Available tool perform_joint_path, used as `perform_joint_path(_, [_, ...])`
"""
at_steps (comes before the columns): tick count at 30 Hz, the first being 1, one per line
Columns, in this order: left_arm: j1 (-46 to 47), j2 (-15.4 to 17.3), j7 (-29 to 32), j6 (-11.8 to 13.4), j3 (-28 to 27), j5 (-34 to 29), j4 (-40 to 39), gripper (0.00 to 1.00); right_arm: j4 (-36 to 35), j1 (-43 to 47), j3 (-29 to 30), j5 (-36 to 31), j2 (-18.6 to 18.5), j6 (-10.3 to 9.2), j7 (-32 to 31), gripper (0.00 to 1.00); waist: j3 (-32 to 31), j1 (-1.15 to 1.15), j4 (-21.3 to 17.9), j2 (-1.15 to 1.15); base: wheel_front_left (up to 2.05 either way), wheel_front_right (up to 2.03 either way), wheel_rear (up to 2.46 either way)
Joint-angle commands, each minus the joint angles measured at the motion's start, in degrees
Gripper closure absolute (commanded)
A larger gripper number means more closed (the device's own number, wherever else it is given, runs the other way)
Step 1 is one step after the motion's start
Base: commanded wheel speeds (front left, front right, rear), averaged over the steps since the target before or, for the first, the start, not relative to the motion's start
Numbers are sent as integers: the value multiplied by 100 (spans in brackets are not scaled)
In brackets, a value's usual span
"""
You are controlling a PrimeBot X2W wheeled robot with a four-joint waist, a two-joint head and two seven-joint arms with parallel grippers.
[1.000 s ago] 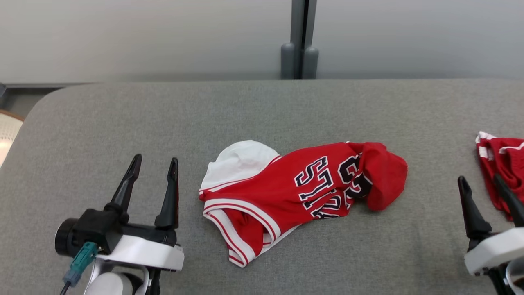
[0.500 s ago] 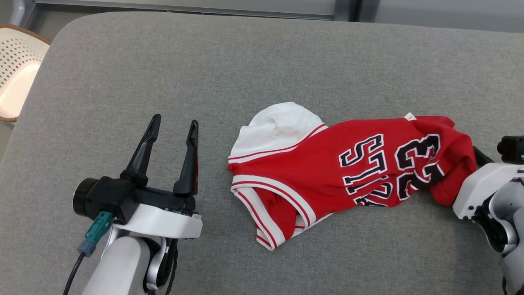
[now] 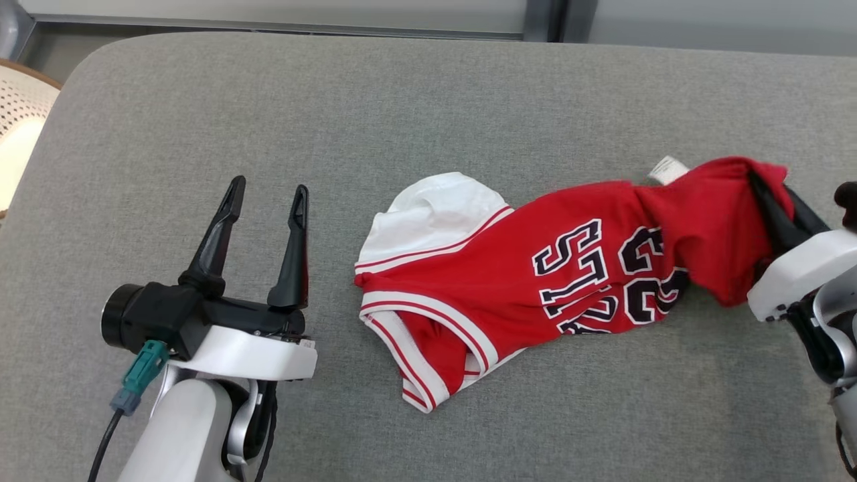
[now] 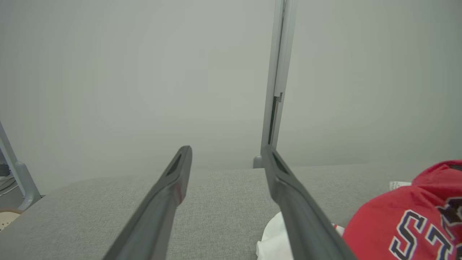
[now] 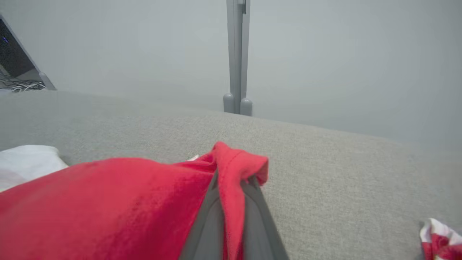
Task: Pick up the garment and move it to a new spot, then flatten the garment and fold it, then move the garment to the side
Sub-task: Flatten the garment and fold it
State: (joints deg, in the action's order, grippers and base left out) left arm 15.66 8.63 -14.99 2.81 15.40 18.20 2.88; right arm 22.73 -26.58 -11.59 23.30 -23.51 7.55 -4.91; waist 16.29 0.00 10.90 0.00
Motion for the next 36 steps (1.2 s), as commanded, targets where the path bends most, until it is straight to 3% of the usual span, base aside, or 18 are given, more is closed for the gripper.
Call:
perform_joint_path(1, [-14,50,-21,-13,-54,-30,-22,0,-187,-52,27,-144,-65,-12,150,100,-53,0,-88,0,0,0,0])
perform_joint_path(6, [-101,64,-22,14,-142,-63,-131,0,-1224,428,11,-637,-36,-12,595,100,-127,0,-284,0,0,0,0])
perform_joint_path(11, [-176,77,-22,-2,-172,-61,-162,0,-1894,1722,123,-865,199,-12,480,100,-146,0,-422,0,0,0,0])
perform_joint_path(17, [-225,95,-23,-28,-154,-39,-98,0,-1689,3134,476,-860,810,-12,515,100,-190,0,-463,0,0,0,0])
perform_joint_path(21, [-279,112,-24,34,-198,-14,-76,0,-1248,3434,577,-797,1178,-12,701,100,-242,0,-486,0,0,0,0])
perform_joint_path(22, [-322,133,-24,66,-225,-16,-69,0,-1185,3426,589,-819,1245,-12,764,83,-265,0,-499,0,0,0,0])
perform_joint_path(23, [-362,150,-24,90,-248,-19,-65,0,-1169,3377,598,-814,1310,-12,865,48,-289,0,-521,0,0,0,0])
perform_joint_path(24, [-362,150,-24,90,-248,-19,-65,0,-1169,3377,598,-814,1310,-12,865,48,-289,0,-521,0,0,0,0])
perform_joint_path(25, [-392,148,-23,103,-251,-4,-67,0,-1190,3296,627,-826,1325,-12,964,0,-313,0,-539,0,0,0,0])
perform_joint_path(30, [-658,230,4,244,-385,53,-75,0,-1692,3113,680,-896,1345,-11,1358,0,-510,0,-640,0,0,0,0])
perform_joint_path(36, [-1027,294,57,385,-502,102,-95,0,-2540,3176,819,-991,1226,-11,1323,0,-807,0,-730,0,0,0,0])
